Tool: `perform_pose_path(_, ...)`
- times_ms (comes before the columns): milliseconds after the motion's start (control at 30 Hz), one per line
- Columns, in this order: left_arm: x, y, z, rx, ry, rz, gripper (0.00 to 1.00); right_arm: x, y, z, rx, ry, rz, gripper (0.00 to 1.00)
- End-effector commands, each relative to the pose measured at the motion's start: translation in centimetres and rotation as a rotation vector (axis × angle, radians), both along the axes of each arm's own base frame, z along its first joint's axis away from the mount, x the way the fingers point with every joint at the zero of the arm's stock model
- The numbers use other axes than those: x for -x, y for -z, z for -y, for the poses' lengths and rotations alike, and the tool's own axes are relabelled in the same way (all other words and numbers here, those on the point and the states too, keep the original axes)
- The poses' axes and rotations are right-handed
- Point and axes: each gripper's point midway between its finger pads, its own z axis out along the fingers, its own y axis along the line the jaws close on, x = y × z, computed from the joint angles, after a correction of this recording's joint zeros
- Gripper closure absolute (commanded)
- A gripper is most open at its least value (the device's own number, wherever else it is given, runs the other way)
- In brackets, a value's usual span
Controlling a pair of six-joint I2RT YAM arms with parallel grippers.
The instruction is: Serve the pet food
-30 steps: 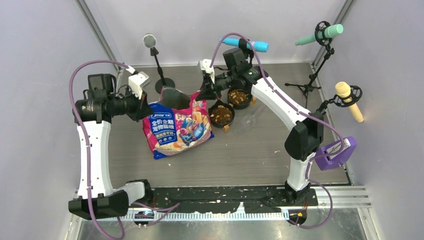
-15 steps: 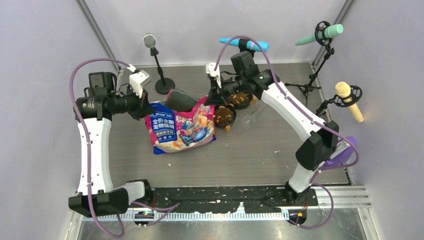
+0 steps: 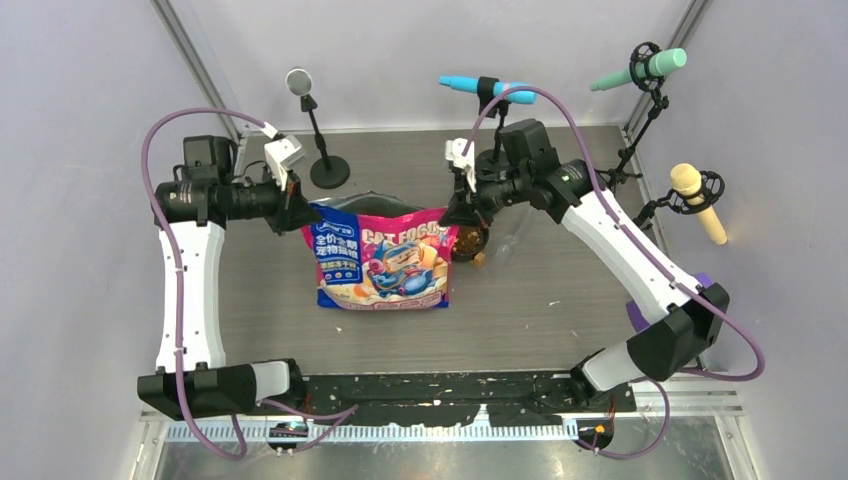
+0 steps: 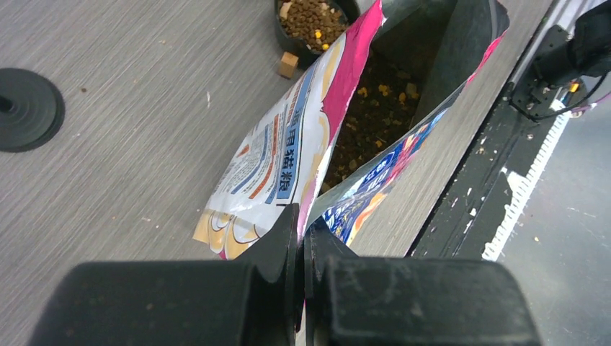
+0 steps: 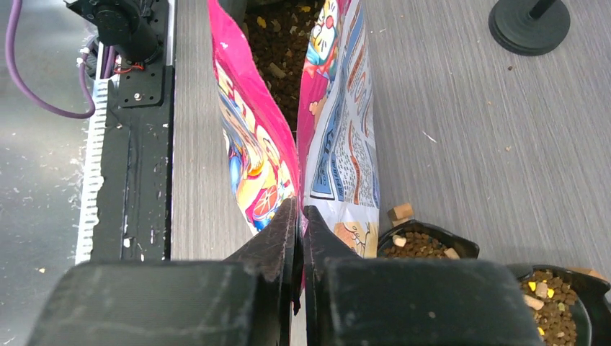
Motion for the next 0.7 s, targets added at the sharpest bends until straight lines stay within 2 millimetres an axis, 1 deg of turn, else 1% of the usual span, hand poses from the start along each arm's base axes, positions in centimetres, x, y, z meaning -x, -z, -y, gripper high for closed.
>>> perform_pose_path(0,-0.1,-7.6,1.9,0.109,0.122,0.293,1.00,2.2,-5.4,0.7,-0.132,-0.016,0.086,0.95)
perform_pose_path(33,0.0,-7.8,2.4,0.146,0.136,0.281,1.00,2.3,-5.7,0.9,-0.142,-0.009,0.099,0.95)
perform_pose_path(67,0.0,-7.5,2.7,0.178,0.145,0.258,1.00,2.2,-5.4,0.9,-0.141,0.000,0.094,0.95)
perform_pose_path(100,0.2,-7.4,2.9,0.202,0.158,0.245,1.00,2.3,-5.6,1.2,-0.144,0.009,0.099,0.95)
perform_pose_path(167,0.4,-6.4,3.3,0.230,0.174,0.208,1.00,2.2,-5.3,1.8,-0.143,0.033,0.098,0.95)
perform_pose_path(267,0.2,-5.4,3.6,0.247,0.180,0.207,1.00,2.0,-5.0,2.5,-0.145,0.060,0.101,0.95)
perform_pose_path(400,0.3,-4.8,3.6,0.235,0.188,0.225,1.00,2.2,-5.3,3.5,-0.153,0.069,0.133,0.95)
perform_pose_path(433,0.6,-4.4,3.5,0.206,0.224,0.262,1.00,2.4,-4.7,3.5,-0.151,0.056,0.127,0.95)
perform_pose_path(467,0.8,-3.9,3.5,0.185,0.251,0.284,1.00,2.7,-4.5,3.5,-0.154,0.048,0.132,0.95)
perform_pose_path(500,1.1,-3.2,3.4,0.164,0.270,0.291,1.00,2.9,-3.4,3.5,-0.145,0.037,0.113,0.95)
perform_pose_path(533,1.2,-2.5,3.2,0.146,0.290,0.301,1.00,2.9,-2.8,3.4,-0.144,0.033,0.107,0.95)
perform_pose_path(567,1.2,-1.9,3.0,0.129,0.307,0.312,1.00,3.1,-1.6,3.4,-0.132,0.024,0.082,0.95)
perform_pose_path(633,1.1,-0.6,2.7,0.104,0.326,0.304,1.00,3.1,0.0,3.5,-0.115,0.017,0.060,0.95)
perform_pose_path(667,1.2,-0.2,2.5,0.087,0.341,0.301,1.00,3.1,0.4,3.5,-0.110,0.020,0.063,0.95)
